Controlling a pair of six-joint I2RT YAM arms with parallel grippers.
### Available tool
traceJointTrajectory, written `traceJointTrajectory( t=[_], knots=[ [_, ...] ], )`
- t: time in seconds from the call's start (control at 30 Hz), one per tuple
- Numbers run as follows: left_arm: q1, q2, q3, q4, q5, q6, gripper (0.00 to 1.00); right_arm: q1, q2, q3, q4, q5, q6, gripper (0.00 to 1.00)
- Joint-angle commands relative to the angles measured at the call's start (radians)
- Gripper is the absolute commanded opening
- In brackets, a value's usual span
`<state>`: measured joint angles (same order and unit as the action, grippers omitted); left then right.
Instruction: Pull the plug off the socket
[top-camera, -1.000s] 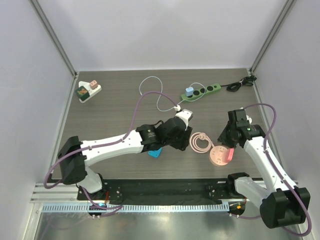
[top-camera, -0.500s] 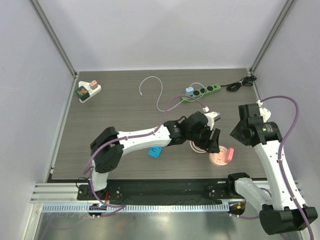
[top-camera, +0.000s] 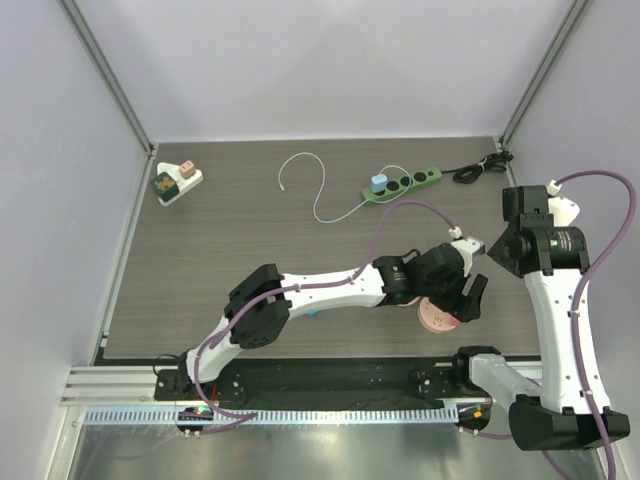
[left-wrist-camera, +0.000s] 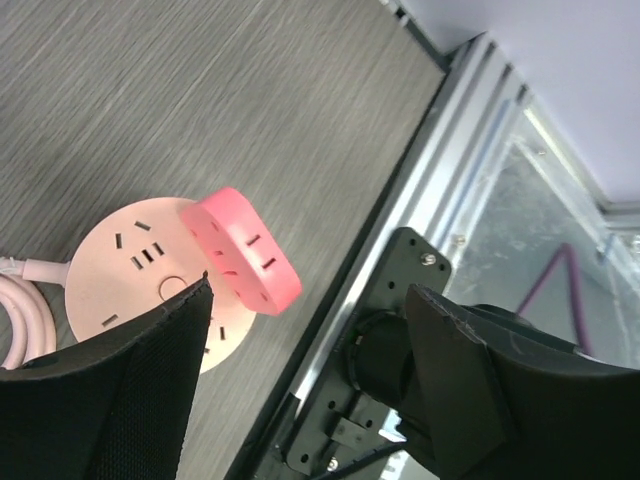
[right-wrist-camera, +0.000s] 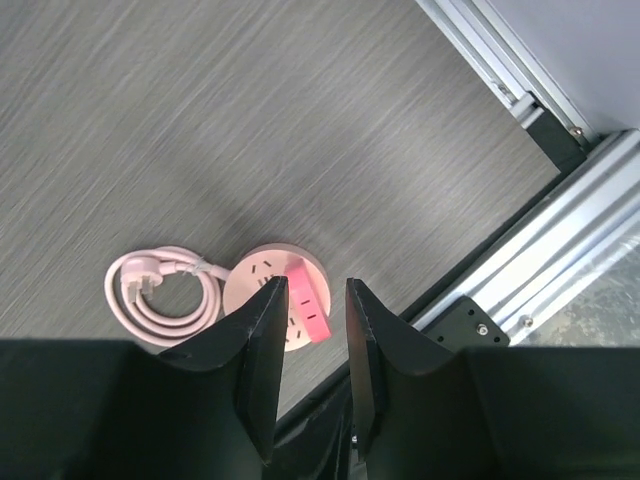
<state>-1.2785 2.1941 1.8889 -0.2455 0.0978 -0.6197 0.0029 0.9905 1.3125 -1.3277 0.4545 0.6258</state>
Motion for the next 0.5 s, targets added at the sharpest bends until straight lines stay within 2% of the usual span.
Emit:
traceJointTrajectory(
  t=[0.0, 0.23, 0.33, 0.43, 0.47],
  knots=[
    [-0.018, 0.035, 0.055, -0.031, -0.064, 0.015, 0.79, -0.037, 0.007, 0.03, -0.038, 0.012, -0.038, 0.36],
    [-0.018, 0.11, 0.11, -0.067, -0.081, 0.005, 0.79, -0.058, -0.012, -0.048, -0.025, -0.013, -0.029, 0.35],
    [-0.018, 0.13, 0.116, -0.067, -0.056, -0.011, 0.76, -0.072, -0.018, -0.09, -0.01, -0.048, -0.023, 0.36],
    [-0.009, 0.133, 0.102, -0.071, -0.049, -0.026, 0.64, -0.076, -0.024, -0.12, 0.005, -0.066, -0.021, 0.36],
    [-0.004, 0.128, 0.098, -0.064, -0.04, -0.026, 0.57, -0.076, -0.026, -0.128, 0.008, -0.068, -0.02, 0.35]
  ],
)
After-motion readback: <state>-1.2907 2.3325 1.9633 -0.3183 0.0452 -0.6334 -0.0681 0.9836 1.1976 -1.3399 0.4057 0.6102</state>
